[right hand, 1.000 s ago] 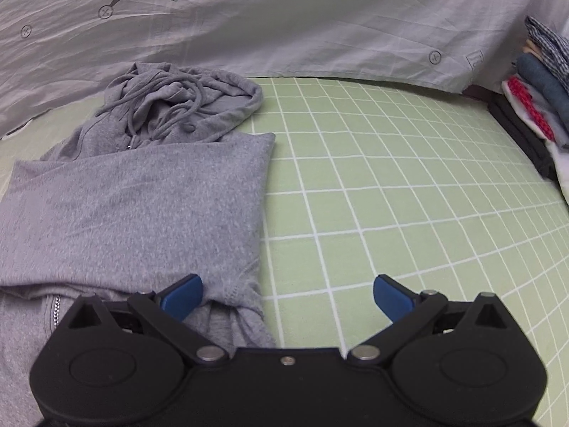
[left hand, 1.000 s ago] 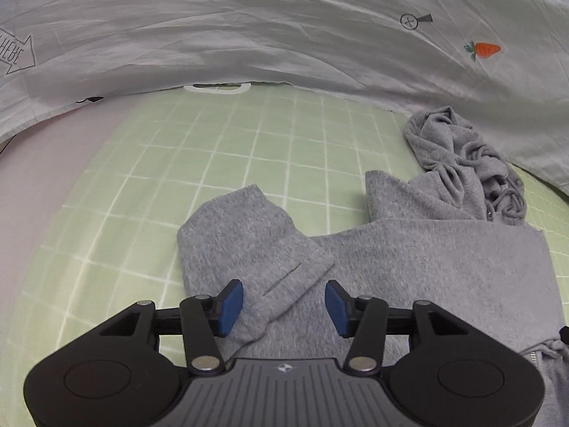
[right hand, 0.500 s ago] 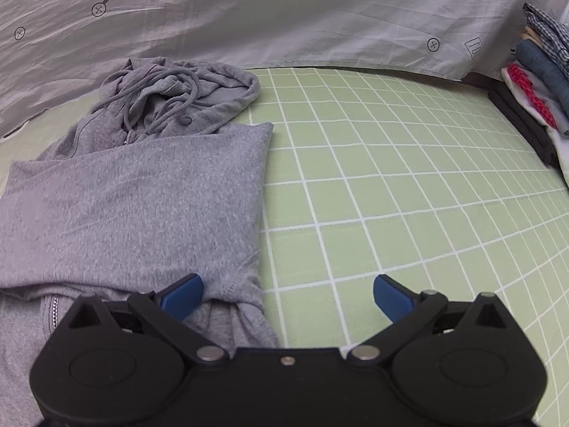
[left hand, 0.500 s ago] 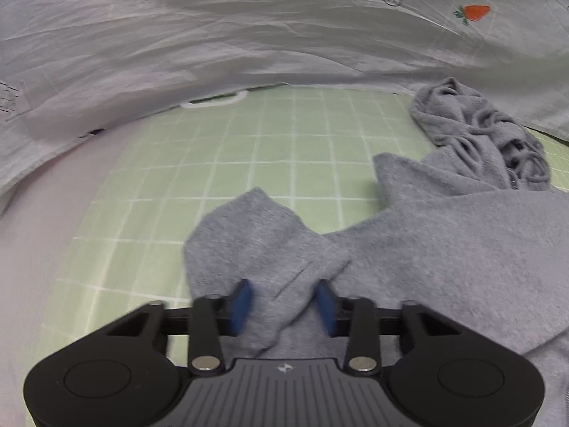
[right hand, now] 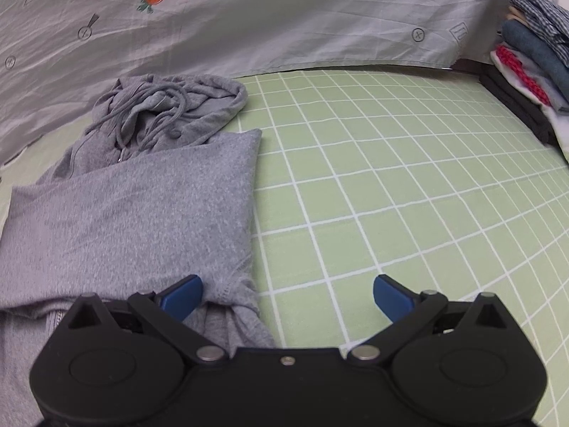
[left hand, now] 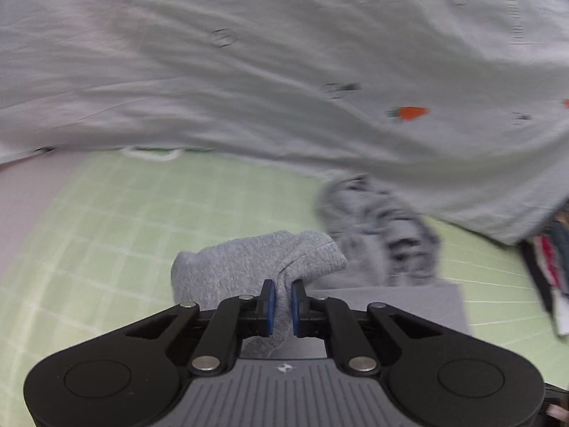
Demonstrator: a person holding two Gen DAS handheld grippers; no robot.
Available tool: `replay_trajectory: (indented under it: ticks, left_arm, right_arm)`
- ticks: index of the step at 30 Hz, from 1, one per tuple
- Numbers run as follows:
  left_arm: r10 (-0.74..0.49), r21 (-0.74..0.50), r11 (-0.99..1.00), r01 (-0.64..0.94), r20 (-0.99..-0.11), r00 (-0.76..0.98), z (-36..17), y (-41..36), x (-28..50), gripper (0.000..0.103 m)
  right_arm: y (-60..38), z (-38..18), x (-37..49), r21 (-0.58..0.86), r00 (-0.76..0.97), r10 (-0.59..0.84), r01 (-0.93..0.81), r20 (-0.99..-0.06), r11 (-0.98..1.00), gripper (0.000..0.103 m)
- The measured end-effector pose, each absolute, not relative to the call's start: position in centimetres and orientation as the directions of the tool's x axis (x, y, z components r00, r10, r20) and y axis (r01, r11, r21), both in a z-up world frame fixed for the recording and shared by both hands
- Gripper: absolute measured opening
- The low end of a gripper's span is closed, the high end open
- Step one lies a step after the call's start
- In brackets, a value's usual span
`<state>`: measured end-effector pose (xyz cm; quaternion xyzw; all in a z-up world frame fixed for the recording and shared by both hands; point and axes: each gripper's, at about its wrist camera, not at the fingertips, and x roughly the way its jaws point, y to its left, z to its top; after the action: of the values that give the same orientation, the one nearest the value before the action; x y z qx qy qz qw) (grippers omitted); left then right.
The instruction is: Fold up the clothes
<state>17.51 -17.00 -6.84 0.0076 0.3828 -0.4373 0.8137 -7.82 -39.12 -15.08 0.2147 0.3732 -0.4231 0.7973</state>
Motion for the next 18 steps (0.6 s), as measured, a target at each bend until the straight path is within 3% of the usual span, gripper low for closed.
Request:
replay_trajectory:
  ticks: [2, 4, 6, 8, 12, 18]
  left_arm:
    - [-0.747, -0.329, 0.53, 0.782, -0.618, 0.246, -6.1, -19.0, 15.4, 0.013]
    - [-0.743, -0.287, 0.486, 0.825, -0.634, 0.217, -6.3, -21.0, 13.4, 0.027]
    - [-0.709, -0.226, 0.478, 0.849, -0.669, 0.221, -7.0, -22.5, 11.8, 0.072]
    - [-0.668, -0.186, 0.492, 0.85, -0.707, 0.232, -7.9, -23.0, 11.1, 0.094]
    - [-0.578, -0.161, 0.589, 0.792, -0.769, 0.274, -9.5, -22.1, 12.1, 0.103]
    - [-0.439, -0.122, 0.739, 0.662, -0.833, 0.338, -11.9, -19.0, 15.4, 0.103]
  right_arm:
    - [-39.3, -15.0, -8.1, 0.038, 0.367, -0.525, 0.844, -0.768, 0.535, 0.103]
    - [-39.5, -14.8, -8.4, 0.032, 0.358, -0.548, 0.856, -0.756, 0.515, 0.103]
    - [-39.7, -14.5, -8.8, 0.022, 0.344, -0.573, 0.87, -0.744, 0.493, 0.103]
    - [-40.0, -14.0, -9.3, 0.027, 0.341, -0.595, 0.881, -0.728, 0.472, 0.103]
    - [-40.3, -12.8, -9.5, 0.055, 0.373, -0.621, 0.882, -0.69, 0.469, 0.103]
    - [-39.0, -12.9, -4.5, 0.089, 0.475, -0.512, 0.789, -0.716, 0.608, 0.103]
